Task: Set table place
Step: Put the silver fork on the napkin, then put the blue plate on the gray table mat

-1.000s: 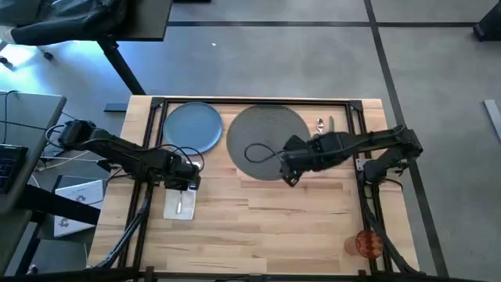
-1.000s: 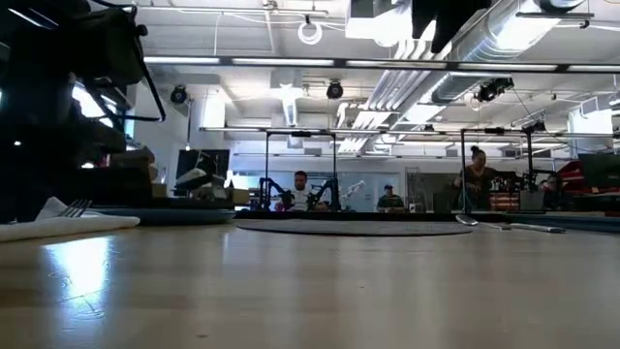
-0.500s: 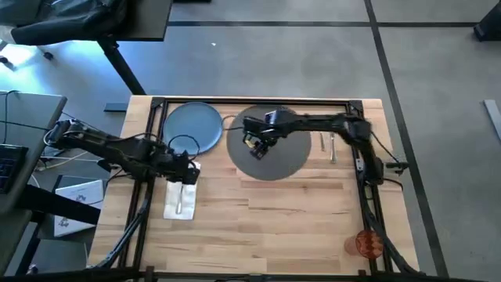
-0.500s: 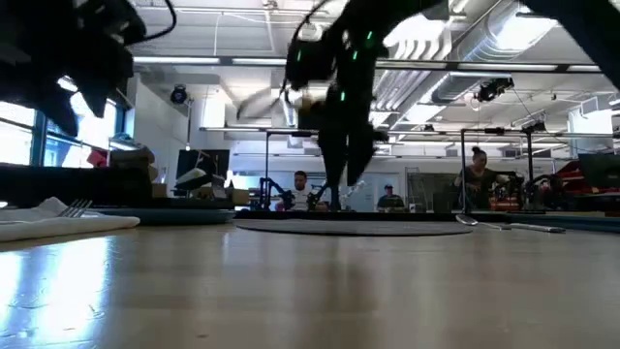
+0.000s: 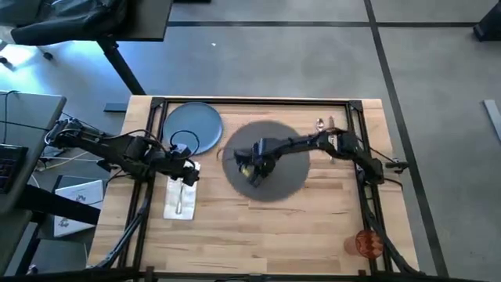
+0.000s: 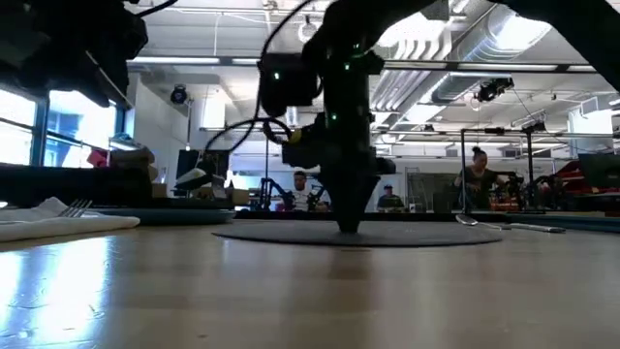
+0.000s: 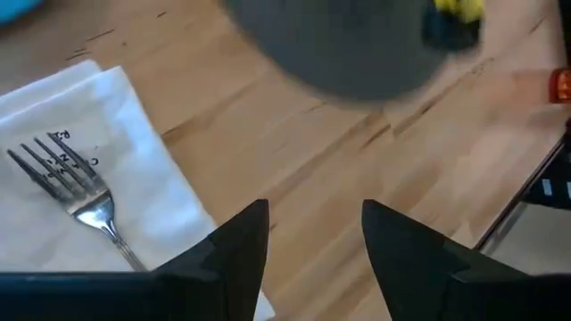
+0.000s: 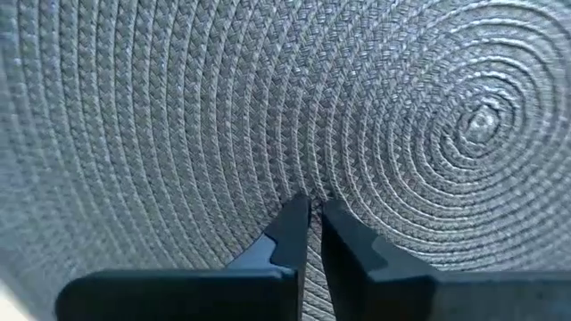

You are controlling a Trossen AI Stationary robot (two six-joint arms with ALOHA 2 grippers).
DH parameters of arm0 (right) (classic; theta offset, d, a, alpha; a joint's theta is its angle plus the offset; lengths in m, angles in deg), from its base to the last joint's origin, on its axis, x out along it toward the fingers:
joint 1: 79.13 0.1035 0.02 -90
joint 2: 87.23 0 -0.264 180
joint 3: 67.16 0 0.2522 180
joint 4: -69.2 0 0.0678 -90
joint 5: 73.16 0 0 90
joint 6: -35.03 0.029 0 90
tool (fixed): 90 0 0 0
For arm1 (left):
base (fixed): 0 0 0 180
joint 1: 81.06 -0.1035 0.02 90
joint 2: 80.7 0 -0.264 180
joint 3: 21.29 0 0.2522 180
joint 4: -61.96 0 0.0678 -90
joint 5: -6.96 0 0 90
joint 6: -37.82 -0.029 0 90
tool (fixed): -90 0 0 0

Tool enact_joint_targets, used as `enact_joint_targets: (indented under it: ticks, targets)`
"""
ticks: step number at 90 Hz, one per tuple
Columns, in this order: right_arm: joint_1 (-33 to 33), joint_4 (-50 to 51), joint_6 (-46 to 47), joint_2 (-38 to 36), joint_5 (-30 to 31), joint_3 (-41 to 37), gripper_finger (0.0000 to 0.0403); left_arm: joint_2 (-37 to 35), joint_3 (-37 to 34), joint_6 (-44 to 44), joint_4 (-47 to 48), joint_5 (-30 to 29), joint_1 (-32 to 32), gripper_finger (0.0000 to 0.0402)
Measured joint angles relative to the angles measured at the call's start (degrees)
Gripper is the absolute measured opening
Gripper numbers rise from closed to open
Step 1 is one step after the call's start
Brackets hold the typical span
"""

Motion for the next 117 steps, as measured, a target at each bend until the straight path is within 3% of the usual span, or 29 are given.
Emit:
enact_joint_targets:
  ticks: [18, 30, 48, 71, 86, 96, 117]
  targets:
    - [9.35, -3.28, 8.37, -0.08, -2.49, 0.22, 0.0009, -0.04, 0.00, -0.38, -3.16, -0.74, -0.02, 0.0168]
    - [10.99, -0.05, 13.29, -1.56, 3.24, 2.39, 0.0009, -0.03, 0.00, -0.51, -5.79, -1.91, -0.36, 0.0168]
    - [9.27, 6.93, 14.47, -10.51, 10.12, 6.49, 0.0011, 0.24, 0.02, -2.45, -5.66, -6.97, -5.18, 0.0168]
    - [5.91, 18.65, 19.88, -25.37, 19.55, 7.45, 0.0058, 10.15, 0.09, -34.59, -6.16, -3.41, -22.24, 0.0171]
    - [5.79, 21.18, 21.53, -33.04, 26.81, 7.33, 0.0096, 22.90, 0.07, -43.61, -7.23, -2.37, -33.77, 0.0179]
    - [5.61, 22.00, 21.38, -36.25, 29.77, 7.43, 0.0109, 30.71, 0.02, -46.52, -15.43, 4.29, -40.06, 0.0176]
    - [1.92, 23.38, 13.71, -38.23, 30.26, 7.34, 0.0110, 39.41, 0.75, -40.58, -42.66, 28.24, -44.30, 0.0167]
